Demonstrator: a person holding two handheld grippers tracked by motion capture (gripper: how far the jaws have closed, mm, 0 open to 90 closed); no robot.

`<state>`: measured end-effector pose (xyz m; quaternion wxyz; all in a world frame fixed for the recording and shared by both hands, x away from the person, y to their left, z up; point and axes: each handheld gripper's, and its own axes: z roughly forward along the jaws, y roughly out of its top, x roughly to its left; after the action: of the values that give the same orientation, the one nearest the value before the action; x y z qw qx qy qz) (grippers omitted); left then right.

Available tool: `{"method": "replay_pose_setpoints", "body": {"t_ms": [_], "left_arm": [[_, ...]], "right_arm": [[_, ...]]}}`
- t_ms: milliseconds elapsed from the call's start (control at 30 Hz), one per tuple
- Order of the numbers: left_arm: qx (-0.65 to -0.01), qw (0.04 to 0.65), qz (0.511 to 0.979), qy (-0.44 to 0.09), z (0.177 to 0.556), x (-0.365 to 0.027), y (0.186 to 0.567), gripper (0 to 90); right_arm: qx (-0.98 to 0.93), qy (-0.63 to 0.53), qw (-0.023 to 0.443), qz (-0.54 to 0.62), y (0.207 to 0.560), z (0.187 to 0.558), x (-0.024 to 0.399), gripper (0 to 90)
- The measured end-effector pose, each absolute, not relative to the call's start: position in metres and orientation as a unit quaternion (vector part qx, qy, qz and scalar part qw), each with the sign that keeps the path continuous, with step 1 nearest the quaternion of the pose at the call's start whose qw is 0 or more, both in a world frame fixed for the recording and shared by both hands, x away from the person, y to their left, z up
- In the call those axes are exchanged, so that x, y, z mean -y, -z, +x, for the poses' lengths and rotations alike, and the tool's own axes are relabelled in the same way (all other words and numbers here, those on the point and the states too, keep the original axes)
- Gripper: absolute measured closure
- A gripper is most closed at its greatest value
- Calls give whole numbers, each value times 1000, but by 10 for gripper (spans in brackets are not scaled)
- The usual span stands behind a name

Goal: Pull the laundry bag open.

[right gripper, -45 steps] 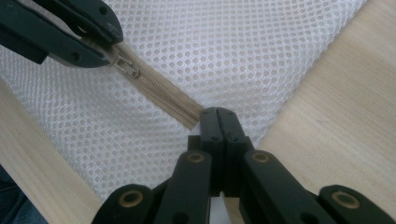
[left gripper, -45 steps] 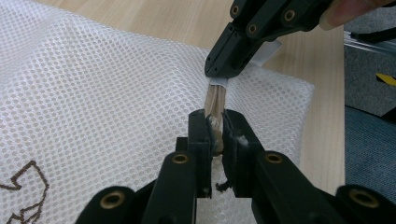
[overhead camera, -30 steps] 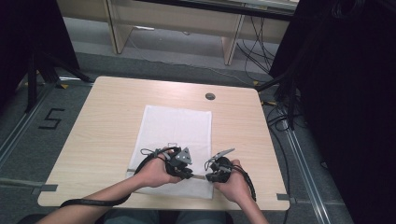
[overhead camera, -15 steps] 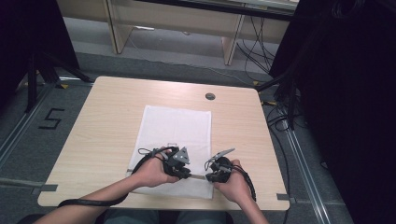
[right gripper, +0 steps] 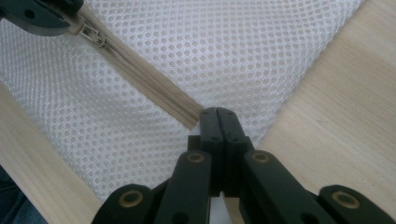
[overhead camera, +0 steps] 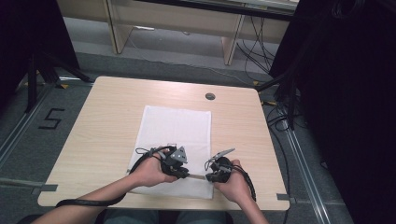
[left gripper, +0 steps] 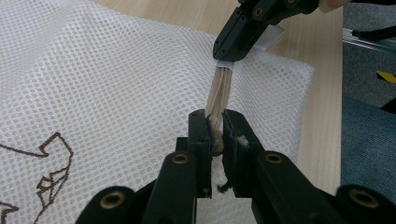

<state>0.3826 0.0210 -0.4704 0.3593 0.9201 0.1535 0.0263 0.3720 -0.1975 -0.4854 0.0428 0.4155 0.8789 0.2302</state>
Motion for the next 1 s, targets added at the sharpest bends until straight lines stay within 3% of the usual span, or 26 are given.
{"method": "replay_pose_setpoints", "body": {"t_ms": [1000], "left_arm": [[-151,355,922,-35,381,-35,466,819]], "right_arm": [[-880,-229,42,413,485,373,198,900]]}}
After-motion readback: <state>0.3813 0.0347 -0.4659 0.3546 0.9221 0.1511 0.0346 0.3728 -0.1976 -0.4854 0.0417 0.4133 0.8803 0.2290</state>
